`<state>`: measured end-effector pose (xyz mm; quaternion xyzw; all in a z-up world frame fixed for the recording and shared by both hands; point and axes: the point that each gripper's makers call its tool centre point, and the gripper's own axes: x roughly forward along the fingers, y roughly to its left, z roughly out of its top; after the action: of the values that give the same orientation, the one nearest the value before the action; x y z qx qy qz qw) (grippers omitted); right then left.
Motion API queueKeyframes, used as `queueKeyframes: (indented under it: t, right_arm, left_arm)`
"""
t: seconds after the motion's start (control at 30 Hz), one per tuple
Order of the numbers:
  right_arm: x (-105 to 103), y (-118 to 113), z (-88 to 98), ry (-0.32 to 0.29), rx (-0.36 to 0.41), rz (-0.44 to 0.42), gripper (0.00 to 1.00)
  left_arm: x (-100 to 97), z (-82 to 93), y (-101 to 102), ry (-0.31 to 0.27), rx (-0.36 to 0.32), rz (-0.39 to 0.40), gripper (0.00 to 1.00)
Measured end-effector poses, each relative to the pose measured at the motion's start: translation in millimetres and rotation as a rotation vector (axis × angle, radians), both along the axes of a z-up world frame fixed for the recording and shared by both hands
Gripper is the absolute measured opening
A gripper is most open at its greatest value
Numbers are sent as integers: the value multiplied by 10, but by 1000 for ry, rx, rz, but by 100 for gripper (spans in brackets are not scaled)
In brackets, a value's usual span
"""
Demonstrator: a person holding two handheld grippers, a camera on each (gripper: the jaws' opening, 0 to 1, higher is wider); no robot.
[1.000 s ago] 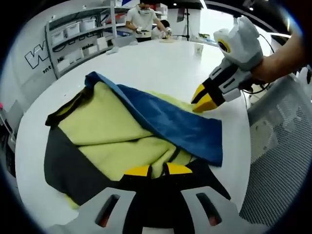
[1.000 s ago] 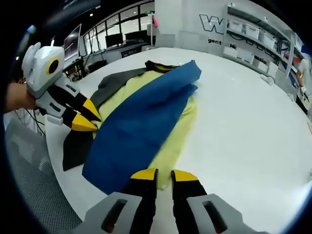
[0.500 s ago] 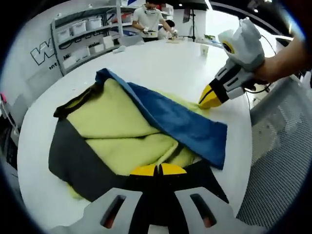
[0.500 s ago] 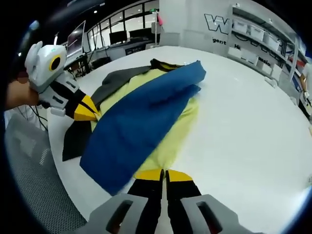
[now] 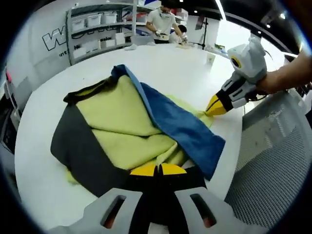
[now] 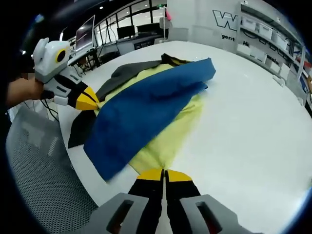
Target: Fold the garment on the visible template until the final outline fits inside the template.
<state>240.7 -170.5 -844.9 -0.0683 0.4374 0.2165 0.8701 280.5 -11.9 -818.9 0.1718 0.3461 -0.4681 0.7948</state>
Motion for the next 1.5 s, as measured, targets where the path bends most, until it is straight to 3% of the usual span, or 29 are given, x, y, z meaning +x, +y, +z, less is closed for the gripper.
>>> queueKeyframes:
  t: [0.33, 0.6, 0.77, 1.3, 1.5]
  right_arm:
    - [-80, 27, 18, -5, 7, 30, 0]
    - [-24, 63, 168, -76, 25, 53, 4]
    - [-22, 262, 339, -144, 77, 153, 9]
    - [-140, 659, 375, -165, 72, 355, 23]
    - [-223, 821, 350, -152, 72, 451, 21]
  left_arm:
    - [-84, 12, -15, 8, -29, 6, 5]
    - [-38, 100, 22, -15, -50, 12, 9]
    - [-6, 156, 83, -29, -59, 18, 20]
    - [177, 372, 311, -61, -116, 87, 34]
    - [207, 459, 380, -79, -135, 101, 44]
